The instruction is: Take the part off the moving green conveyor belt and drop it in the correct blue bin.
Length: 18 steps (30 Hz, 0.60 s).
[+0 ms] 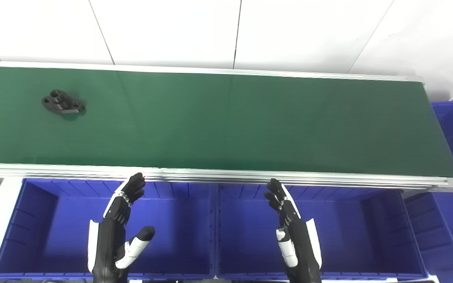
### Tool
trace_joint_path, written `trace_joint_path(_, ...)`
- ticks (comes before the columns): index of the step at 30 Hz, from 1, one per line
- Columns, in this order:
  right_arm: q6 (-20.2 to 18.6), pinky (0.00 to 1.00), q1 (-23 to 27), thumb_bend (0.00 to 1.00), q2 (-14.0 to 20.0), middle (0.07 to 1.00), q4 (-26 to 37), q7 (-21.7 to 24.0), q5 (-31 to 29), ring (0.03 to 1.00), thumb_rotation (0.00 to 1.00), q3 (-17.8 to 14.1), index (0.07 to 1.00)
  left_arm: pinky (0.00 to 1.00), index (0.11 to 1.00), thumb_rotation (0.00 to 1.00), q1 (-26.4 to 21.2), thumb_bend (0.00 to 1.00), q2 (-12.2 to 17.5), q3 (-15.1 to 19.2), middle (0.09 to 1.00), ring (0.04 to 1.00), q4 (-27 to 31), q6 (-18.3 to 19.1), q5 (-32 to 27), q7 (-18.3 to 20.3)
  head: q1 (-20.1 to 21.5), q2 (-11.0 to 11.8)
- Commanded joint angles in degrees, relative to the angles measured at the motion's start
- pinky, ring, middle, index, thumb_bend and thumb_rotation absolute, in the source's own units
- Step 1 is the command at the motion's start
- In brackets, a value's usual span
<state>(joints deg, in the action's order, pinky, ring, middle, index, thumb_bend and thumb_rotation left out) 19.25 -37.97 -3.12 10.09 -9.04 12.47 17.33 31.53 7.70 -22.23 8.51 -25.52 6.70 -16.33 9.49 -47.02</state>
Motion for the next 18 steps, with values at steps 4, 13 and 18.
trace_joint_path(4, 1.7, 0.9, -0.3, 0.87, -0.9, 0.913, 1.7, 0.5, 0.4, 0.882, 1.0, 0.5, 0.93, 0.81, 0.819, 0.73, 0.1, 0.74, 1.2, -0.4, 0.844, 0.843, 1.2, -1.4, 0.3, -0.2, 0.3, 0.0)
trace_joint_path(13, 1.3, 0.9, -0.1, 0.89, -1.2, 0.919, 1.6, 0.6, 0.0, 0.884, 1.0, 0.7, 0.944, 0.83, 0.812, 0.71, -0.3, 0.75, 1.6, -0.6, 0.84, 0.847, 0.8, -1.4, -0.4, 0.1, 0.4, 0.2)
trace_joint_path(18, 1.3, 0.91, -0.2, 0.9, -1.3, 0.917, 1.6, 0.6, 0.1, 0.883, 1.0, 0.7, 0.943, 0.82, 0.812, 0.72, -0.4, 0.75, 1.7, -0.6, 0.838, 0.845, 0.8, -1.4, -0.3, 0.1, 0.4, 0.2)
